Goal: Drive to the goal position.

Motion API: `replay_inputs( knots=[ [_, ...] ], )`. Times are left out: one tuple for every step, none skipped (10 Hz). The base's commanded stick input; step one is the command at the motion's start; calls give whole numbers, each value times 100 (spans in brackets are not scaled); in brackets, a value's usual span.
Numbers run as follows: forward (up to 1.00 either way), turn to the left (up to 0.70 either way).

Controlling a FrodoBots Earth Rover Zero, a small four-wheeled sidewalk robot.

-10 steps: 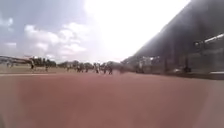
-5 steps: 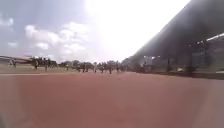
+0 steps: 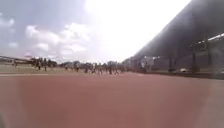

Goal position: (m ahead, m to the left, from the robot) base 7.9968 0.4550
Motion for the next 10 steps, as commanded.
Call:
replay_inputs(
  knots=[
    [70, -35],
    [70, -35],
    [70, -35],
    [70, -35],
    [70, -35],
    [70, -35],
    [70, -35],
    [70, -35],
    [70, -29],
    [70, -12]
  ],
)
